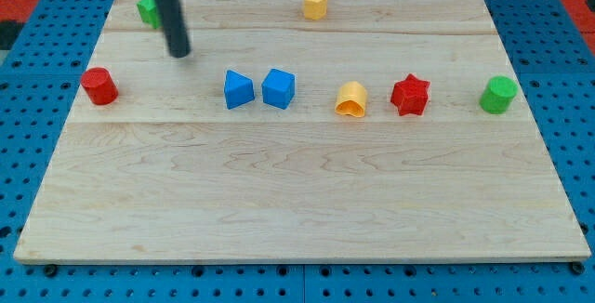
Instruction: Push red circle bottom right to yellow hexagon
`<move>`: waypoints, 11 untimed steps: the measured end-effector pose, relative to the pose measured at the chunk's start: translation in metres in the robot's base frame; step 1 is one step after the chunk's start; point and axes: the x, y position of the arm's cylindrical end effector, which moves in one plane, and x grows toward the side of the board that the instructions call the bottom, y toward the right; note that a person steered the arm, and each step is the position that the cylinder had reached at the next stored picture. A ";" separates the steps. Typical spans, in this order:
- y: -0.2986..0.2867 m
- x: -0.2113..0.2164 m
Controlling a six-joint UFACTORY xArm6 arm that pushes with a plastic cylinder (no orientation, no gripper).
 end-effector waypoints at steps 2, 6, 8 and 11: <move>-0.015 0.068; -0.014 0.048; 0.010 0.026; 0.142 -0.021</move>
